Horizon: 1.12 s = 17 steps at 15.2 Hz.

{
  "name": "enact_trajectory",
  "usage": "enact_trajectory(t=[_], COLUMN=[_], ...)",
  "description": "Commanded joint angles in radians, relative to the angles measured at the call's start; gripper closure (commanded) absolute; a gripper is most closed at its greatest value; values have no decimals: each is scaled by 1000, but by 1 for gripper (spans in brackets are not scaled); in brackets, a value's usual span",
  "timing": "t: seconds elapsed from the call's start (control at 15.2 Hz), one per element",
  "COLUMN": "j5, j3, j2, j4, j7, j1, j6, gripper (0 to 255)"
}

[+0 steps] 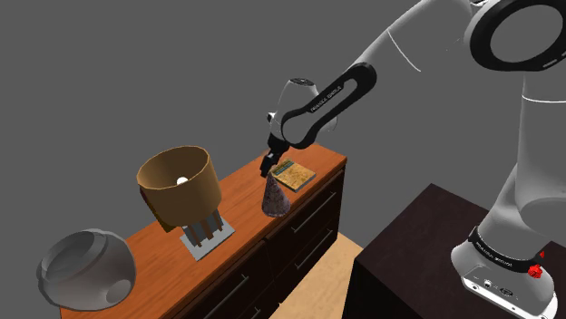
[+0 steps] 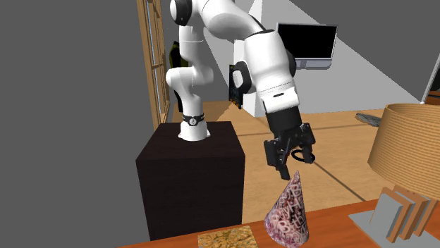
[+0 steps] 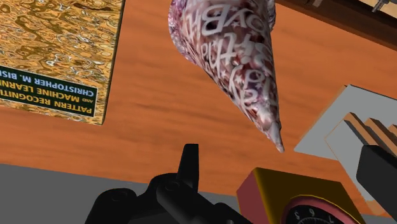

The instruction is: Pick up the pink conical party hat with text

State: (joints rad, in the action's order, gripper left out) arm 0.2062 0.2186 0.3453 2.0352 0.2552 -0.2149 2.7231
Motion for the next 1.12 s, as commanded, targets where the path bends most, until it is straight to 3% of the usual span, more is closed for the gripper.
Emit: enact_trajectory(t=[0.0, 0.13, 0.2, 0.79, 1.06], j5=[1, 2, 3, 2, -1], j3=[1, 1, 2, 1, -1], j2=[19, 25, 23, 25, -12], j4=[3, 4, 7, 4, -4], j7=[5, 6, 7, 6, -3], j1=[0, -1, 0, -1, 0], j6=[23, 29, 30, 29, -15], gripper=[0, 0, 255, 255, 255])
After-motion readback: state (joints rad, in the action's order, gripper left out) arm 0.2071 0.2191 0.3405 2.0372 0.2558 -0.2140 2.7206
